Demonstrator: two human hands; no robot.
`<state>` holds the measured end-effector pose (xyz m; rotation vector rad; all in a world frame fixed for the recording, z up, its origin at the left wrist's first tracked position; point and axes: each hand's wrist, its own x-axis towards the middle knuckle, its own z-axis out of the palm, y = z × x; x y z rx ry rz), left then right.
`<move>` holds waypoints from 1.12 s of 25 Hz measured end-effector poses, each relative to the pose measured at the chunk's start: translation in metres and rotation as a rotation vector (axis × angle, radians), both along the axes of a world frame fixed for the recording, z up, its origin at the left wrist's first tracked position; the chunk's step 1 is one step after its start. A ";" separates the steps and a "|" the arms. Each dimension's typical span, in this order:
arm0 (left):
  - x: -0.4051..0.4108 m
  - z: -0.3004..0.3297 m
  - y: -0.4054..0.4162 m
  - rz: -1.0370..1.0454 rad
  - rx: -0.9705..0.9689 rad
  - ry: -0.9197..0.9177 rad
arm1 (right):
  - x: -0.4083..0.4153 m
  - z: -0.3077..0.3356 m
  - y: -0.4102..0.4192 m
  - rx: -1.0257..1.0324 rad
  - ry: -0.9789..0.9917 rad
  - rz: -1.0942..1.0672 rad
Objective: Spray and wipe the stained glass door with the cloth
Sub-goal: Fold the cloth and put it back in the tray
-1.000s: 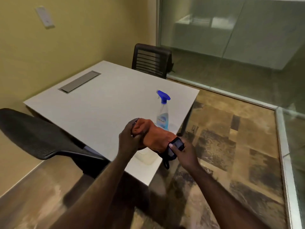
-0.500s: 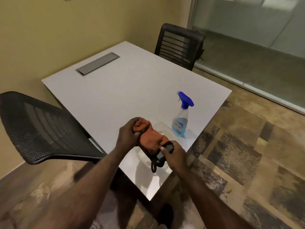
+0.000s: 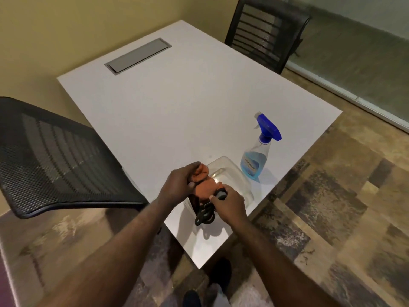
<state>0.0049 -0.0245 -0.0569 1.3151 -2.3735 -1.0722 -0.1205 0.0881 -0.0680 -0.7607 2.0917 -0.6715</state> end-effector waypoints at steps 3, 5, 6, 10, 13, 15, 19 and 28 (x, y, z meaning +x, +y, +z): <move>-0.005 -0.008 0.000 -0.030 0.002 -0.043 | -0.002 -0.001 -0.008 0.079 -0.048 0.014; -0.008 -0.010 0.002 -0.062 -0.029 -0.062 | -0.003 -0.004 -0.013 0.139 -0.099 0.018; -0.009 -0.012 0.002 -0.075 -0.042 -0.071 | -0.004 -0.006 -0.015 0.145 -0.128 0.010; -0.007 -0.022 0.000 -0.086 -0.026 -0.098 | -0.011 -0.009 -0.015 0.123 -0.225 -0.061; -0.007 -0.027 -0.001 -0.111 -0.067 -0.144 | -0.022 -0.002 -0.010 0.093 -0.178 -0.050; -0.011 -0.027 -0.002 -0.087 -0.122 -0.117 | -0.033 0.004 -0.005 -0.017 -0.069 -0.099; -0.041 -0.020 0.000 -0.077 -0.140 0.019 | -0.061 0.013 0.001 -0.343 0.183 -0.391; -0.165 0.003 0.008 -0.200 -0.001 -0.138 | -0.133 0.032 -0.035 -0.394 0.015 -0.312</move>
